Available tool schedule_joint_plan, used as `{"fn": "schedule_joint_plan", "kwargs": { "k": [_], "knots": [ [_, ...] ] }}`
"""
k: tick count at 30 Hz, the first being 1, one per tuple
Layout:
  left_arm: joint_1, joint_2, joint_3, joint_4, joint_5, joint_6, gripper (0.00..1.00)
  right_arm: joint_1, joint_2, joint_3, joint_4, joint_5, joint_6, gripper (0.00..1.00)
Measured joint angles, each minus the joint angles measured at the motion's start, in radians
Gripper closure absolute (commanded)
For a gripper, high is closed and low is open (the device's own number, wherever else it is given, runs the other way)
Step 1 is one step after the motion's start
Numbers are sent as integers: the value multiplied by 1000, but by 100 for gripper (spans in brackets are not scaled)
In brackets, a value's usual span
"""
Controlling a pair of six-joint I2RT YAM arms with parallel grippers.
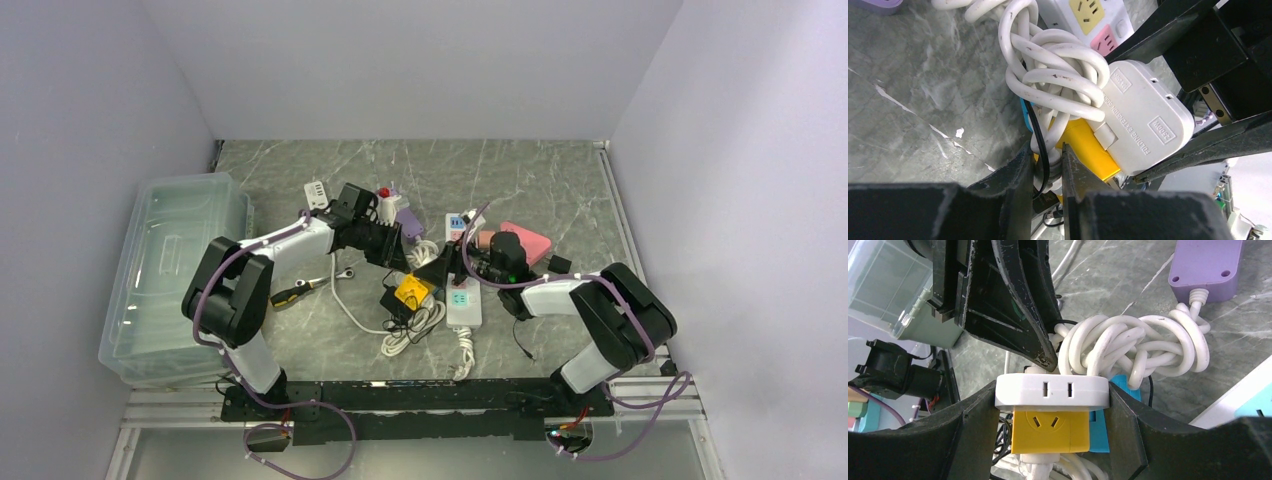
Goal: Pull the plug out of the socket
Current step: Remove the plug from the socket.
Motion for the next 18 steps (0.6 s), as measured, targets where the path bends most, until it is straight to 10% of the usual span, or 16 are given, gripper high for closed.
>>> {"fn": "schedule_joint_plan", "kwargs": {
  "k": [18],
  "knots": [
    [-15, -36, -11, -4, -112, 43, 100, -60, 165, 68, 92, -134, 153, 95]
  ]
}}
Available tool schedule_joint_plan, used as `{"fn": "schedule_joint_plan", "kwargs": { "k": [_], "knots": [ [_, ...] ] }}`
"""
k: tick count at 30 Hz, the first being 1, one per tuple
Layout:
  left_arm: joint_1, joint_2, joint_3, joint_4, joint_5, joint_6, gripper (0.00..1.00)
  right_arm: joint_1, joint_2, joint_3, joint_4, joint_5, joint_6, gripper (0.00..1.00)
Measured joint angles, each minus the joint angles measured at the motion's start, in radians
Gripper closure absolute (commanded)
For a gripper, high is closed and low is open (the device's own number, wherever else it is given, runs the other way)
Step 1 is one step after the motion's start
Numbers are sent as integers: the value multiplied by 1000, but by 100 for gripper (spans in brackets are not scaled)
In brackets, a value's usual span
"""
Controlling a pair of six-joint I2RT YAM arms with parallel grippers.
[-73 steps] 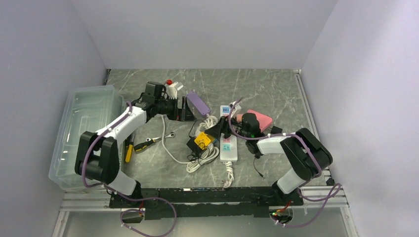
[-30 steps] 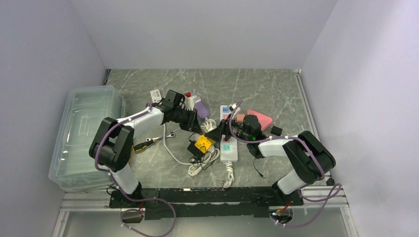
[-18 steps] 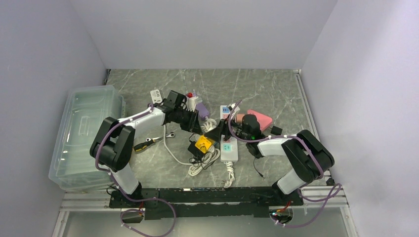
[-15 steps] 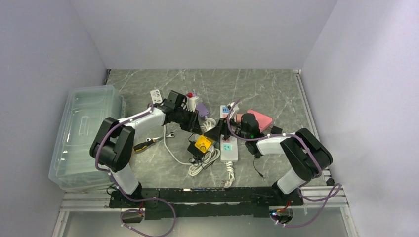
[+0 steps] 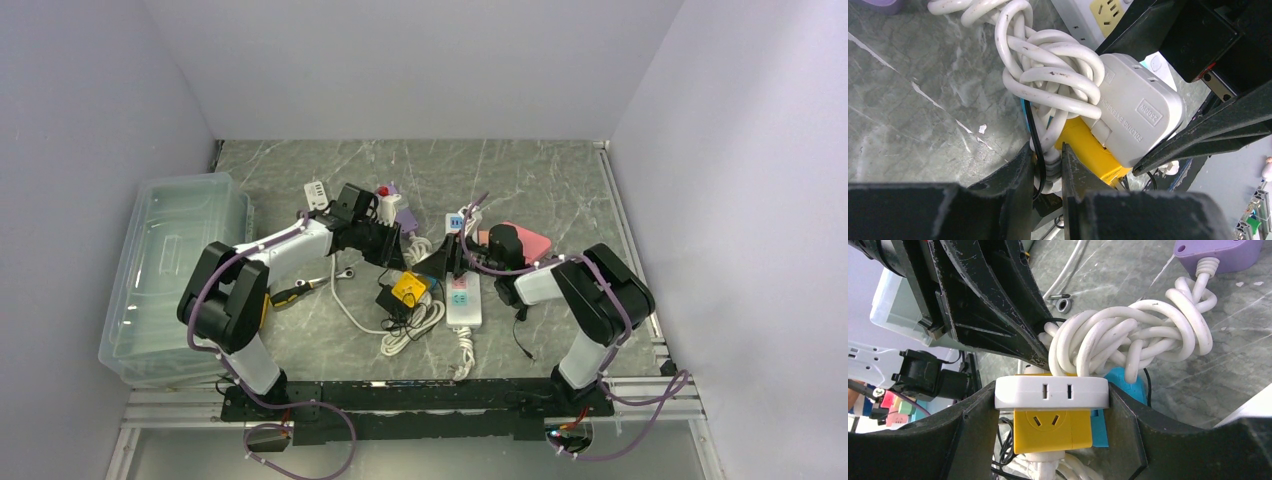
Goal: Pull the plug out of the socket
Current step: Remove the plug from the socket.
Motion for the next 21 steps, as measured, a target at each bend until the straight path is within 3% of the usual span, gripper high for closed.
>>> {"fn": "schedule_joint_plan", "kwargs": {
  "k": [21],
  "knots": [
    [23, -16, 0, -22, 20, -4, 100, 125, -174, 0, -199, 229, -244, 98]
  ]
}}
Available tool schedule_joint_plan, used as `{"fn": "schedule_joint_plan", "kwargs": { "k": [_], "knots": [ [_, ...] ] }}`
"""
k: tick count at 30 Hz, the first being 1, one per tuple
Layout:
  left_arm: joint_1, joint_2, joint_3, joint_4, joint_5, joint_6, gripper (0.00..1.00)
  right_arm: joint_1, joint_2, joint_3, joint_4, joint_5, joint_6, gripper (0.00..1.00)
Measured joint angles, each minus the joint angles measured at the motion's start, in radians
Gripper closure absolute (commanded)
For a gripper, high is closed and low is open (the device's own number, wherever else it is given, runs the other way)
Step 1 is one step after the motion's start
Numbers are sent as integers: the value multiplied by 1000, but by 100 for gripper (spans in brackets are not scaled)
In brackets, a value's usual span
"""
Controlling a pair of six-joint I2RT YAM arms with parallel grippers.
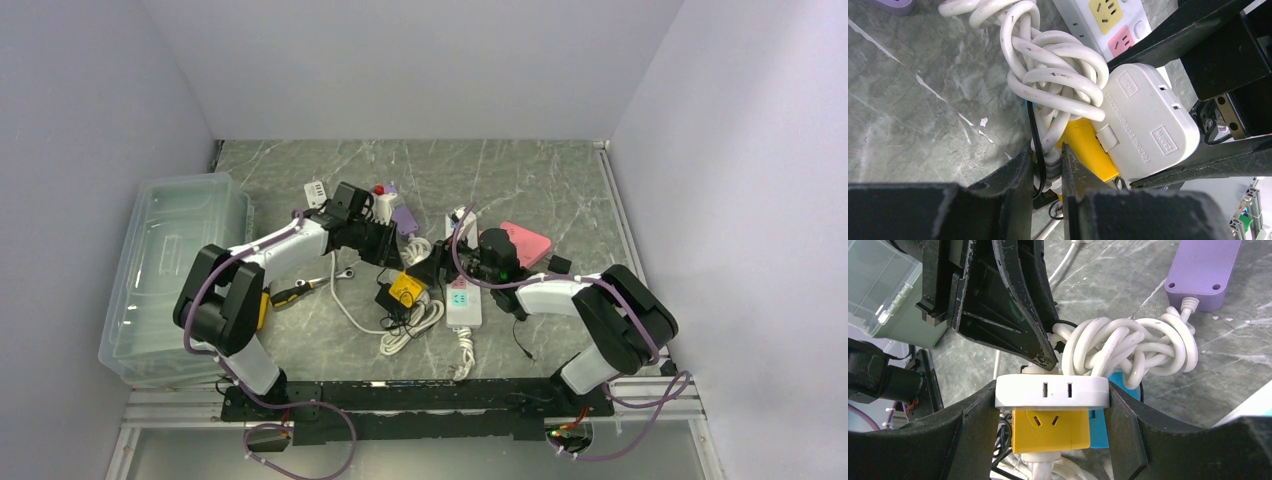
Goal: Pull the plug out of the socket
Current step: Remove the plug from the socket.
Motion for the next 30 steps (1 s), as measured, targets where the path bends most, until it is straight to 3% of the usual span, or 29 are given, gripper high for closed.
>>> {"fn": "schedule_joint_plan", "kwargs": {
  "k": [19, 30],
  "knots": [
    [-25, -76, -35, 19, -55, 33, 100, -95, 110, 0, 182, -203, 179, 99],
    [-27, -77, -35, 33, -53, 32, 100, -113, 121, -5, 205, -226, 203, 100]
  ]
}}
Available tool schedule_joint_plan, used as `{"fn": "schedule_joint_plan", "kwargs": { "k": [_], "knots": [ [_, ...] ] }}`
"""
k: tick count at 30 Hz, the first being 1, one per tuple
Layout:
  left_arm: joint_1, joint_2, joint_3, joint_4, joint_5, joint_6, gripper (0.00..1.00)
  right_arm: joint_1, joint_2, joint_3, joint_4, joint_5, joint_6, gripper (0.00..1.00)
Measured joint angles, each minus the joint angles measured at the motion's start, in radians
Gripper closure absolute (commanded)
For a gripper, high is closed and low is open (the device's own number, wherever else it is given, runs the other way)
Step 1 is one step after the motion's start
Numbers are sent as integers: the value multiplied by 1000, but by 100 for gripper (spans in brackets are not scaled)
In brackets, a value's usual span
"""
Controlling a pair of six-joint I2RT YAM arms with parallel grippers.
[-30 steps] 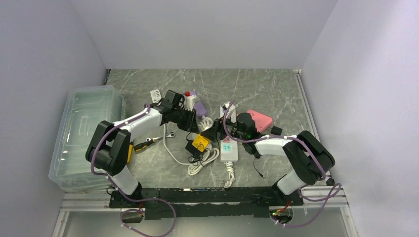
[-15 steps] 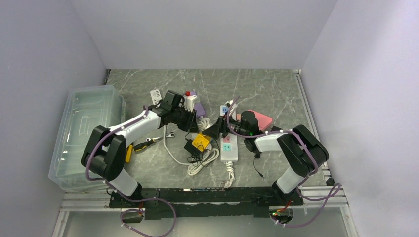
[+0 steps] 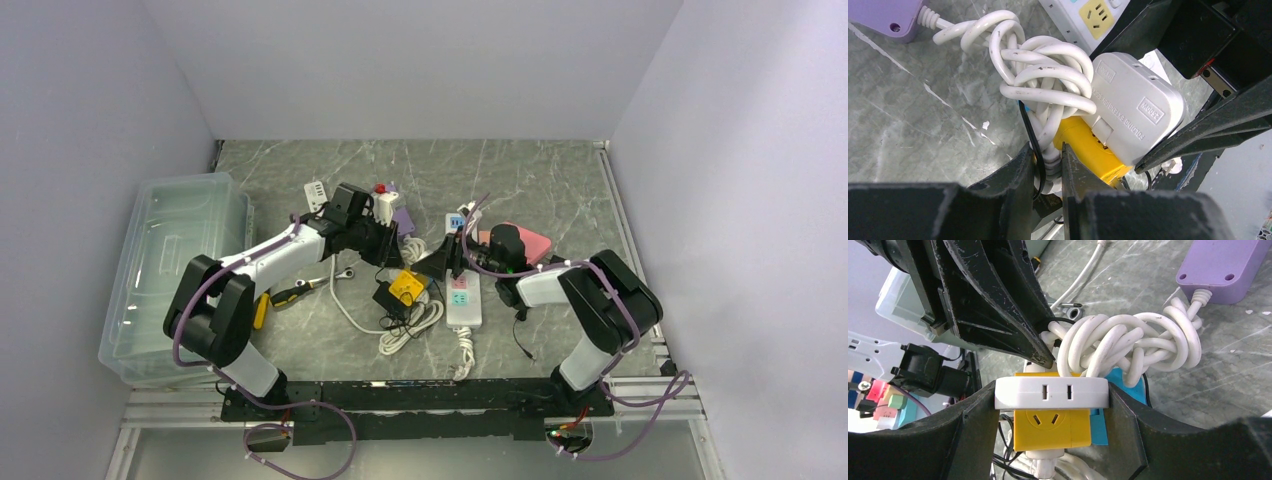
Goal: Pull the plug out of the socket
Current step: Remove the plug from the socket.
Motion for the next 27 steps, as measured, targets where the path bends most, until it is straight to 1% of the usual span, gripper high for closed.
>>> {"fn": "schedule_joint_plan", "kwargs": {
  "k": [5, 16, 27],
  "knots": [
    [-4, 0, 0, 0, 2, -2, 100, 13, -49, -10, -50, 32, -49, 100],
    [-2, 1, 0, -10, 6, -3, 100, 89, -150, -10, -187, 166, -194, 100],
    [-2, 1, 0, -10, 9, 5, 100, 91, -161, -10, -202, 180, -205, 100]
  ]
}}
